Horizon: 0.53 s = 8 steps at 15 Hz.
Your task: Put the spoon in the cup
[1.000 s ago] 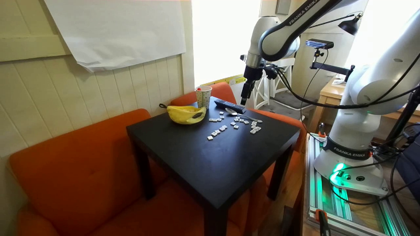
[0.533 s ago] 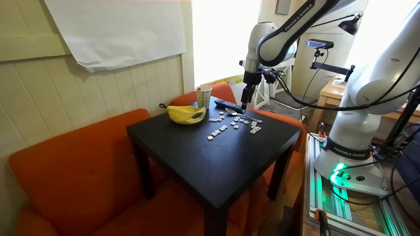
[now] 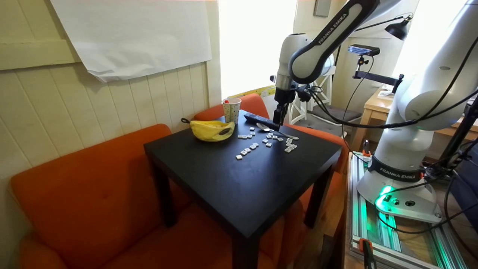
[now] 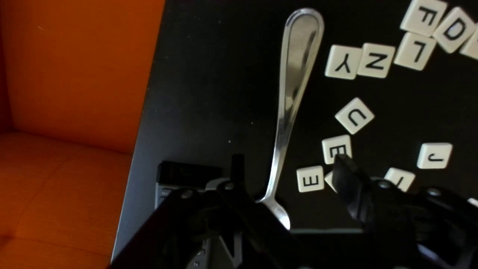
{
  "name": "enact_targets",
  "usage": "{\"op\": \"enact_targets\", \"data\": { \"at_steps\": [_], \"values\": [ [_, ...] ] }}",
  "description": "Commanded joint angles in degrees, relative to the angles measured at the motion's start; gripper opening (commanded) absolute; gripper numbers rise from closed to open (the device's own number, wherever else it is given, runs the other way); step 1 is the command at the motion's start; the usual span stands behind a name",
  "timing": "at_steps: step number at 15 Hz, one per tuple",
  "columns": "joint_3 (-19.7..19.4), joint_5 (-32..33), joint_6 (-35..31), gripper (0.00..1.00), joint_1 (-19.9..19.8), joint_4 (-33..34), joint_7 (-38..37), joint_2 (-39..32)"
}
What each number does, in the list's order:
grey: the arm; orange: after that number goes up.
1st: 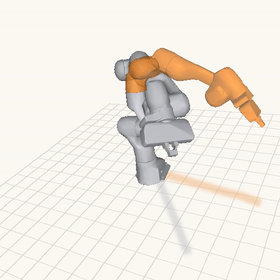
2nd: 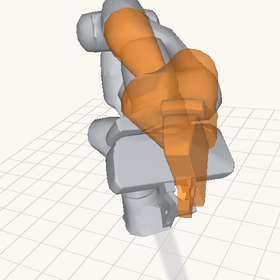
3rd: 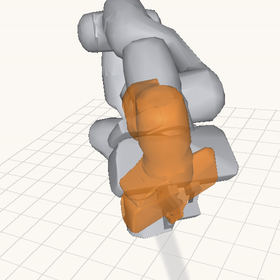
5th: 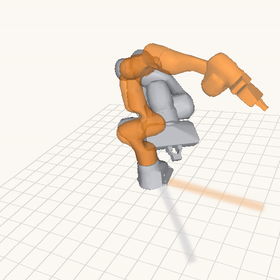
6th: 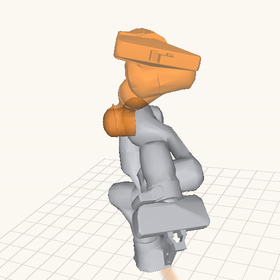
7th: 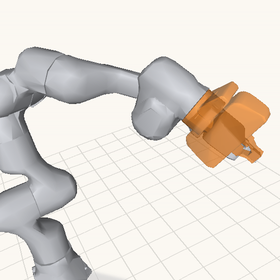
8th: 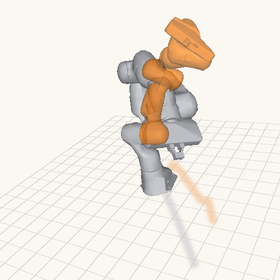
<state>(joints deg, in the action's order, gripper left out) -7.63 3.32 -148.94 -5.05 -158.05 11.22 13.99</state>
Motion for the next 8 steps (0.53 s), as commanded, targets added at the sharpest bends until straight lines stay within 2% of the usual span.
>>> {"op": "enact_targets", "data": {
  "at_steps": [1,5,7,8],
  "values": [
    [0.0,0.5,-3.0,0.52,-0.7,0.0,-0.9,-2.4],
    [-0.2,0.4,-4.0,0.38,-0.9,0.0,-0.7,-3.7],
    [-0.4,0.4,-4.1,0.23,-1.1,0.0,-0.6,-4.1],
    [-0.4,0.3,-4.0,0.23,-1.1,0.0,-0.5,-4.3]
  ]
}}
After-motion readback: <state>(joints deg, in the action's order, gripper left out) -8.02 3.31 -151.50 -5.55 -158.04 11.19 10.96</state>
